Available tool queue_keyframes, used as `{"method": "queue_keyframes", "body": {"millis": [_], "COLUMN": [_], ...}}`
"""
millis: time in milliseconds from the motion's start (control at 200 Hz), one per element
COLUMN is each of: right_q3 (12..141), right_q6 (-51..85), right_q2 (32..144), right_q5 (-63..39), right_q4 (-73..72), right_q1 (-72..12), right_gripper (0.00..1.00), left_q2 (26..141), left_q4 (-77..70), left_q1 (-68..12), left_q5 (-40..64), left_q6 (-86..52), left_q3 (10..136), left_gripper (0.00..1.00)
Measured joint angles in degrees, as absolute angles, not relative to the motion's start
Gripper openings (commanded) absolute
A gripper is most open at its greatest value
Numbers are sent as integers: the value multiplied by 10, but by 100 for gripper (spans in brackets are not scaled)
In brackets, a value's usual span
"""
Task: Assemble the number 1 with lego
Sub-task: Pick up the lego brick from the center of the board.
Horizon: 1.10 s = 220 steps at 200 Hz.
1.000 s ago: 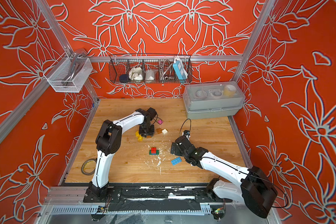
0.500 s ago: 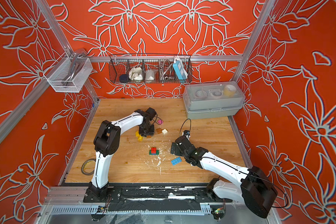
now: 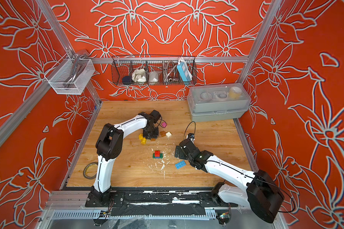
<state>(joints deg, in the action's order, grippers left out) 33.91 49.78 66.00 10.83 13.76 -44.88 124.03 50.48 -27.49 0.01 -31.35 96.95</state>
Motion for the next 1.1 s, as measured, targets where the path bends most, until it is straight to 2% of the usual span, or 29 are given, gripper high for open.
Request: {"method": "queue_keyframes", "body": {"millis": [280, 631, 921, 1101], "right_q3": [339, 339, 336, 325], "right_q6": [498, 499, 503, 505], "right_q2": [660, 651, 628, 603], "right_q5": [109, 117, 119, 120], "right_q4": [140, 143, 143, 142], "right_q1": [-449, -449, -446, -446], "right_gripper": [100, 100, 100, 100], "left_q2": [1240, 1202, 1075, 1041], "left_q4": [511, 604, 674, 678], "left_q1": [-275, -282, -385, -425], "left_q5": [-2, -5, -11, -2], "left_q6": [-313, -318, -376, -419], "left_q3": [973, 1013, 993, 960], "left_gripper": [27, 23, 23, 23]}}
